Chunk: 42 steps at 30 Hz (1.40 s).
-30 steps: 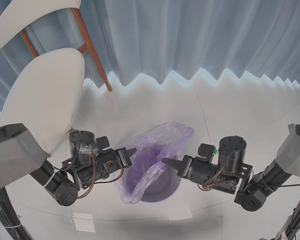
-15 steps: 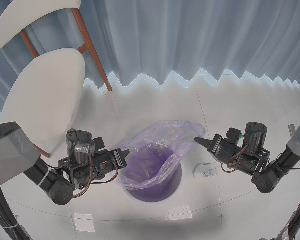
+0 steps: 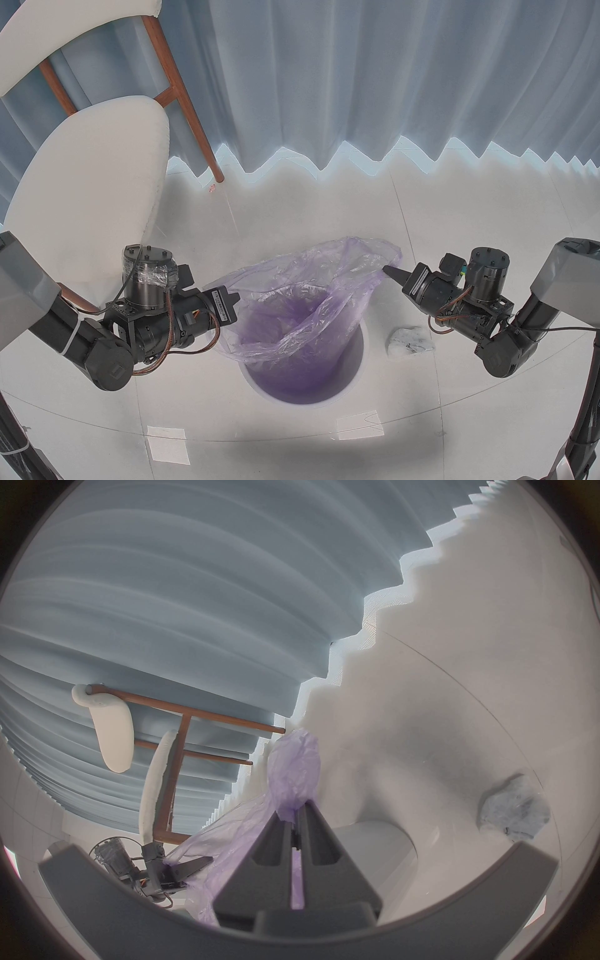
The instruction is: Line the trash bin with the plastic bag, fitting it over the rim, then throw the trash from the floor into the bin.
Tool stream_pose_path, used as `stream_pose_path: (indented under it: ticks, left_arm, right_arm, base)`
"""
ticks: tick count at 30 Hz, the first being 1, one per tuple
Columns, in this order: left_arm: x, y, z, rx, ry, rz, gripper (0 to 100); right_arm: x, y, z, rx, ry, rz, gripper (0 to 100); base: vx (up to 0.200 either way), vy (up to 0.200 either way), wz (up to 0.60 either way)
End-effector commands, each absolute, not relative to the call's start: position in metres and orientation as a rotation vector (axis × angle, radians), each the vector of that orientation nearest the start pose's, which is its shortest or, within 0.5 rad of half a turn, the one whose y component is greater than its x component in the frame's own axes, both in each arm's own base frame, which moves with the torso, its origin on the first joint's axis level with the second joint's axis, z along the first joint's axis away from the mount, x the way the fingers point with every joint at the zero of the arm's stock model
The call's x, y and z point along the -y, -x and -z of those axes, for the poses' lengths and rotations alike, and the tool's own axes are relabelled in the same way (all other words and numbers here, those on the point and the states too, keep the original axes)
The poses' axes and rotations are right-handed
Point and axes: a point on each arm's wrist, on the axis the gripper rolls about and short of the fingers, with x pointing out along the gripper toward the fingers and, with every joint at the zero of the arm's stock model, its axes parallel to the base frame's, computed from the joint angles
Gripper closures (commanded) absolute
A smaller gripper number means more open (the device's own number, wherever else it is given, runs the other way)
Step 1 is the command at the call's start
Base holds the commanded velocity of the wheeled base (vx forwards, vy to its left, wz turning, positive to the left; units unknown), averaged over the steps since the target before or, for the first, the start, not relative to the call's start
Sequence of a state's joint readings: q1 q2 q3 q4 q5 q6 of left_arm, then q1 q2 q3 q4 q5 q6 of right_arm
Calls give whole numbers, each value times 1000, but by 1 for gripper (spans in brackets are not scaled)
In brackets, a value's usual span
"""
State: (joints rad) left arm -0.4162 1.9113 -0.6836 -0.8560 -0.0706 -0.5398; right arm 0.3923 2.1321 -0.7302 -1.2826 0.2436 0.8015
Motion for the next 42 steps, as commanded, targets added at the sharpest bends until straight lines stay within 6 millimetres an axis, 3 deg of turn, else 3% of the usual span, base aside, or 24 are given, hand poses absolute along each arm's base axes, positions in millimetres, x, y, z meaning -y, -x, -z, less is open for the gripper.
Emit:
stream_pose_path:
  ticks: [1, 8, 18, 24, 34, 38, 39, 40, 41, 42]
  left_arm:
    - [130, -305, -91, -532, 453, 338, 100]
    - [126, -303, -72, -596, 442, 310, 100]
    - [100, -289, -38, -732, 449, 236, 100]
    - [104, -280, -29, -781, 439, 264, 100]
    - [104, -270, -14, -699, 440, 298, 100]
    - [103, -267, -16, -628, 450, 326, 100]
    - [102, -266, -17, -616, 447, 330, 100]
    - [103, -266, -17, -613, 445, 332, 100]
    - [103, -265, -18, -600, 442, 336, 0]
    - [103, -265, -21, -582, 445, 342, 0]
  right_arm:
    - [-149, -339, -58, -432, -757, -532, 100]
    - [-143, -318, -41, -498, -749, -512, 100]
    - [-137, -288, -24, -591, -738, -533, 100]
    - [-133, -275, -16, -645, -732, -528, 100]
    - [-130, -261, 2, -683, -725, -550, 100]
    - [-130, -259, -3, -673, -723, -560, 100]
    - [-131, -258, -5, -670, -723, -565, 0]
    - [-131, -258, -5, -670, -723, -565, 0]
    - [-132, -257, -6, -667, -721, -572, 0]
    - [-131, -256, -9, -659, -721, -574, 0]
  base:
    - [0, 0, 0]
    - [0, 0, 0]
    - [0, 0, 0]
    - [0, 0, 0]
    - [0, 0, 0]
    - [0, 0, 0]
    - [0, 0, 0]
    - [0, 0, 0]
    - [0, 0, 0]
    - [0, 0, 0]
